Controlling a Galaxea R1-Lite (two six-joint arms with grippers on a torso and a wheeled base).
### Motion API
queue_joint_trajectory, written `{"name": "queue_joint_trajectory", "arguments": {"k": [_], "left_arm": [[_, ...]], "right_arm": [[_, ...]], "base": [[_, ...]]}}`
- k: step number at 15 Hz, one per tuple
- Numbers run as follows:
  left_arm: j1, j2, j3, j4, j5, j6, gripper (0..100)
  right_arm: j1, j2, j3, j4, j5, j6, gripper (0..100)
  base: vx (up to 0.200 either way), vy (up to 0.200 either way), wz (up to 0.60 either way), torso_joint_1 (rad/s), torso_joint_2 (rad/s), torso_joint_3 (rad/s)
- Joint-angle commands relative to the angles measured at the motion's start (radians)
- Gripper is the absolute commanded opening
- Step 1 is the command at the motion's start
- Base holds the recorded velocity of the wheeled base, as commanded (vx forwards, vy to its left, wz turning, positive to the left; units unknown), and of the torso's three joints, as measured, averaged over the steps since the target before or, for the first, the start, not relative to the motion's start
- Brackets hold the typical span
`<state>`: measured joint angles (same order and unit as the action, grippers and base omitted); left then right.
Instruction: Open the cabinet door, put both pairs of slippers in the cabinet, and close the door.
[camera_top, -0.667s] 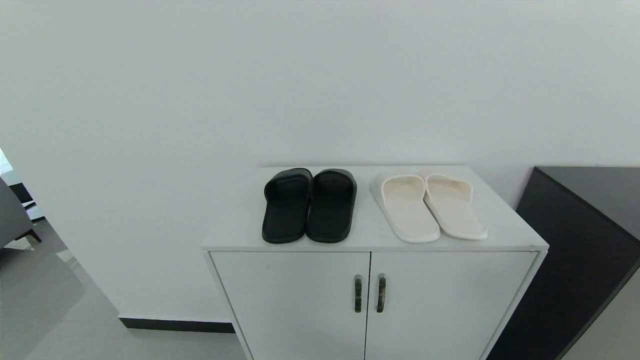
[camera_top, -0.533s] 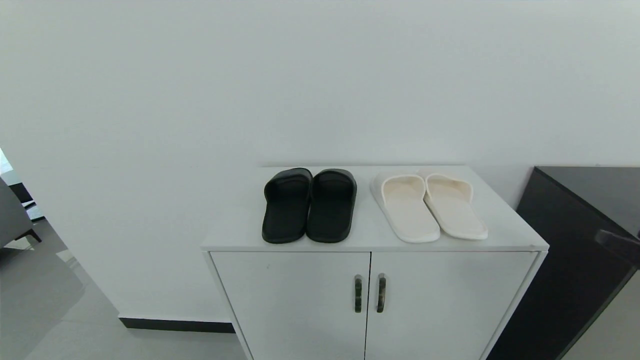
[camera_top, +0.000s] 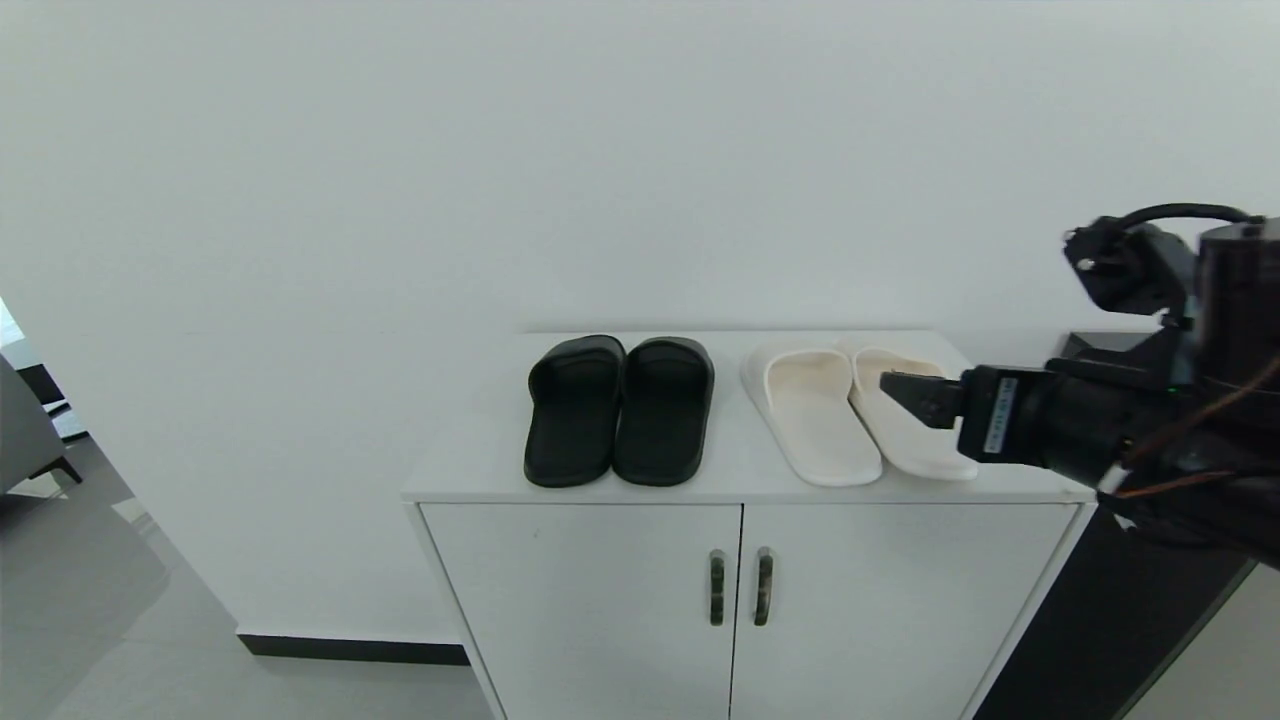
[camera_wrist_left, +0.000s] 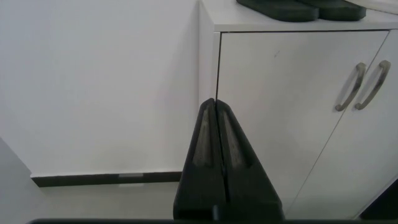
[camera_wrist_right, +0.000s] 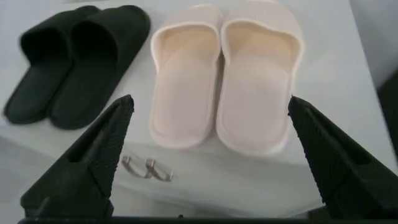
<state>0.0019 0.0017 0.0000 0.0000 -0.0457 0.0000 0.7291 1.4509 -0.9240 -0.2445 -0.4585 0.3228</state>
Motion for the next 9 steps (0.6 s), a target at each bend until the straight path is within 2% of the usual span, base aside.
{"name": "queue_joint_trajectory", "arguments": {"k": [1,4,9], "left_arm": [[0.001,0.0,0.0,0.0,0.001,-0.002,0],[0.001,0.0,0.0,0.0,0.001,-0.002,0],[0.001,0.0,0.0,0.0,0.001,-0.008,0]], "right_arm": [[-0.019,0.2,-0.105,-0.049,-0.008,-0.021,100],[-0.059,0.301,-0.164,-0.101,-0.009,-0.071,100],[-0.091,0.376,-0.196,-0.104,-0.032,-0.076,100]], "base": [[0.0,0.0,0.0,0.0,0.0,0.0],[0.0,0.0,0.0,0.0,0.0,0.0],[0.0,0.0,0.0,0.0,0.0,0.0]]}}
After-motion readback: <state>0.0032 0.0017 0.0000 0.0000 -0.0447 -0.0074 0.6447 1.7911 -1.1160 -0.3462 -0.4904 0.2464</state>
